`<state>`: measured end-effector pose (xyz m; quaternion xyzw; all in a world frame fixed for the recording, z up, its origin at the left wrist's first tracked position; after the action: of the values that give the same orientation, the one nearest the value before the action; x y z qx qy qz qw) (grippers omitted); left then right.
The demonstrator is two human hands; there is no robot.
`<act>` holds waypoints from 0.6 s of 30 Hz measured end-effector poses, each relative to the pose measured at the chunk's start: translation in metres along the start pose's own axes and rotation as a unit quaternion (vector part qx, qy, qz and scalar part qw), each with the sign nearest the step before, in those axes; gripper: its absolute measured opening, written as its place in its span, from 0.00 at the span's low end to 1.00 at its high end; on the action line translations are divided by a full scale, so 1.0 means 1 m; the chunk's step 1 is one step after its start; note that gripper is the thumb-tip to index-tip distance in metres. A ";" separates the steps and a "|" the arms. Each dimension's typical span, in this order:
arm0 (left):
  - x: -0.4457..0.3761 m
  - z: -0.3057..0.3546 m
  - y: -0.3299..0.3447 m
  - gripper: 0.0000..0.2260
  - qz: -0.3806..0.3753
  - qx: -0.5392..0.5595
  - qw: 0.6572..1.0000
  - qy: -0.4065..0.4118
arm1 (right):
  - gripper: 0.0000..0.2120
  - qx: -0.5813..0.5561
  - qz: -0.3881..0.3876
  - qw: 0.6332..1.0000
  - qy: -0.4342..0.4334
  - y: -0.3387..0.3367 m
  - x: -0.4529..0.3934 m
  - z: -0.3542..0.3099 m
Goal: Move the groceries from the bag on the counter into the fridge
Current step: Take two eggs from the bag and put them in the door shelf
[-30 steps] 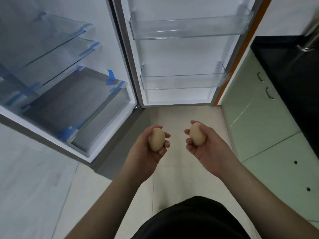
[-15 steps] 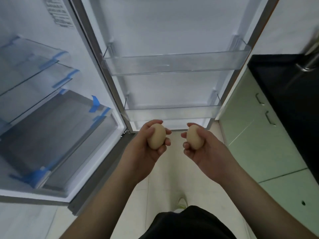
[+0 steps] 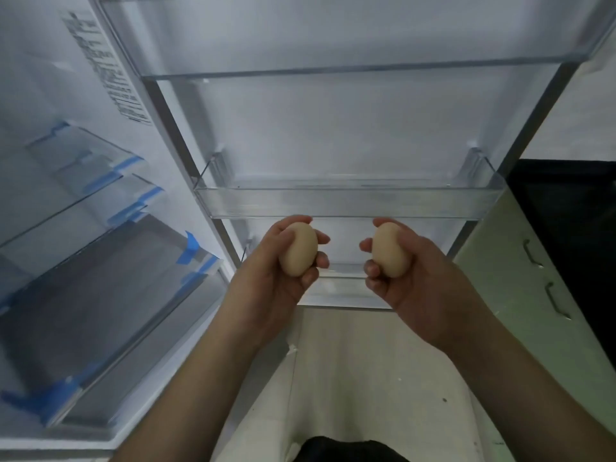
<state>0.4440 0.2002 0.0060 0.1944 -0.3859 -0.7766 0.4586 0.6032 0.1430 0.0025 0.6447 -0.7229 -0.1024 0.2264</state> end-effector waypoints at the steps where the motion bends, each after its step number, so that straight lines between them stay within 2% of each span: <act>1: -0.006 0.009 0.002 0.11 -0.007 -0.021 1.000 0.011 | 0.11 0.010 -0.006 1.000 -0.012 0.002 -0.004 -0.008; 6: -0.033 0.057 0.017 0.09 -0.047 -0.179 0.981 0.050 | 0.12 0.105 -0.036 0.992 -0.058 0.016 -0.021 -0.050; 11: -0.056 0.081 0.035 0.09 -0.076 -0.266 0.961 0.021 | 0.18 0.248 -0.014 0.966 -0.076 0.013 -0.038 -0.090; 14: -0.072 0.089 0.036 0.12 -0.067 -0.315 0.947 0.009 | 0.12 0.361 0.019 0.925 -0.120 0.010 -0.040 -0.109; 16: -0.084 0.092 0.034 0.15 -0.073 -0.370 0.926 -0.006 | 0.11 0.428 0.029 0.894 -0.127 0.010 -0.046 -0.114; 18: -0.095 0.094 0.032 0.19 -0.085 -0.426 0.901 -0.023 | 0.11 0.459 0.027 0.879 -0.123 0.015 -0.058 -0.117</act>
<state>0.4487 0.3128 0.0848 -0.0050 -0.0110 -0.9069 0.4213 0.6478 0.2183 0.1001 0.6389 -0.7278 0.1688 -0.1833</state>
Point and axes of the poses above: each hand's wrist, its own x-axis away from the middle knuckle, its own y-axis out of the palm, z = x × y, the point moved 5 cm from there along -x, towards the middle knuckle, and after that the axes turned 14 degrees about x, right-handed, at the moved point
